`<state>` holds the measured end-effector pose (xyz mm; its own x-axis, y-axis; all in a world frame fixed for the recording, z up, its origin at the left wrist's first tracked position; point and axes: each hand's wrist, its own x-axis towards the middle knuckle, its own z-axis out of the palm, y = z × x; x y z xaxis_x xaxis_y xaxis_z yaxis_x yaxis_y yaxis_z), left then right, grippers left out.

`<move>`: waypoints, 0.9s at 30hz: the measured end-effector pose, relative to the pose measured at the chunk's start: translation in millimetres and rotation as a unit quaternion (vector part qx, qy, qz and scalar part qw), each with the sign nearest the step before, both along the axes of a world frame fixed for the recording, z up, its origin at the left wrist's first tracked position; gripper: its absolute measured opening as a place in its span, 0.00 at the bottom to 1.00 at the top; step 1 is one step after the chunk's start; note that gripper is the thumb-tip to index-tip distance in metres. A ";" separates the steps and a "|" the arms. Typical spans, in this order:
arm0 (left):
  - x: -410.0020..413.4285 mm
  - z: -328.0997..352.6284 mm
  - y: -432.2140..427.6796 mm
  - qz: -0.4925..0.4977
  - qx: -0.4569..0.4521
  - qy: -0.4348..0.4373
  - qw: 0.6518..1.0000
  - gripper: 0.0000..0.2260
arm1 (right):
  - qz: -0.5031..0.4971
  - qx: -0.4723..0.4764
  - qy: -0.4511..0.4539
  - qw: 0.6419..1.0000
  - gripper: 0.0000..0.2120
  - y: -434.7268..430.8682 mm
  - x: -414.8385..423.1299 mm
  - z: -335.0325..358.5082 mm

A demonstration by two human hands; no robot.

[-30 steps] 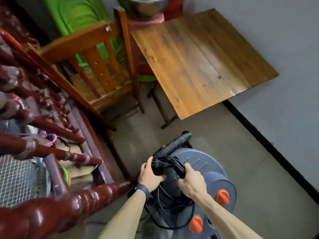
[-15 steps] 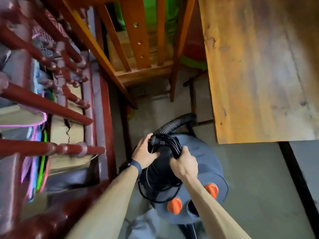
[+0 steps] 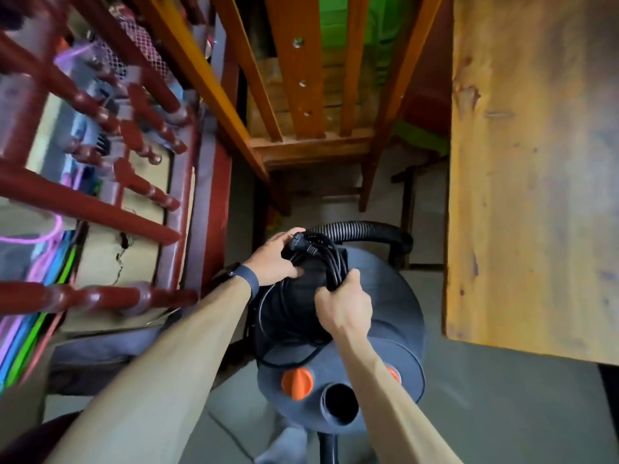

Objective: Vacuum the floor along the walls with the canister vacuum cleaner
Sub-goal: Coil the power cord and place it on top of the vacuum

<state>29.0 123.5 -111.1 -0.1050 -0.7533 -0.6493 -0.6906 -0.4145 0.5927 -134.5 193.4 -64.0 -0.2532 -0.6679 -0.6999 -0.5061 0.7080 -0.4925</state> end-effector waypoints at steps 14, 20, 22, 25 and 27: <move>29.4 -2.4 -36.5 0.058 -0.022 0.014 0.998 0.35 | 0.027 -0.012 0.009 1.000 0.11 -54.8 27.3 9.0; 34.0 -9.2 -93.1 0.045 -0.011 0.026 0.999 0.35 | 0.008 -0.024 0.017 1.000 0.12 -107.7 34.8 5.7; 35.4 -11.2 -107.8 0.042 -0.017 0.029 0.999 0.35 | 0.005 -0.030 0.024 0.999 0.12 -121.5 37.6 4.0; 39.9 -12.7 -125.6 0.033 -0.028 0.005 0.999 0.35 | 0.006 -0.041 0.035 0.999 0.12 -139.8 42.2 0.1; 39.8 -11.9 -135.6 0.026 -0.046 -0.011 0.999 0.33 | 0.009 -0.045 0.041 0.998 0.13 -150.9 43.2 -2.2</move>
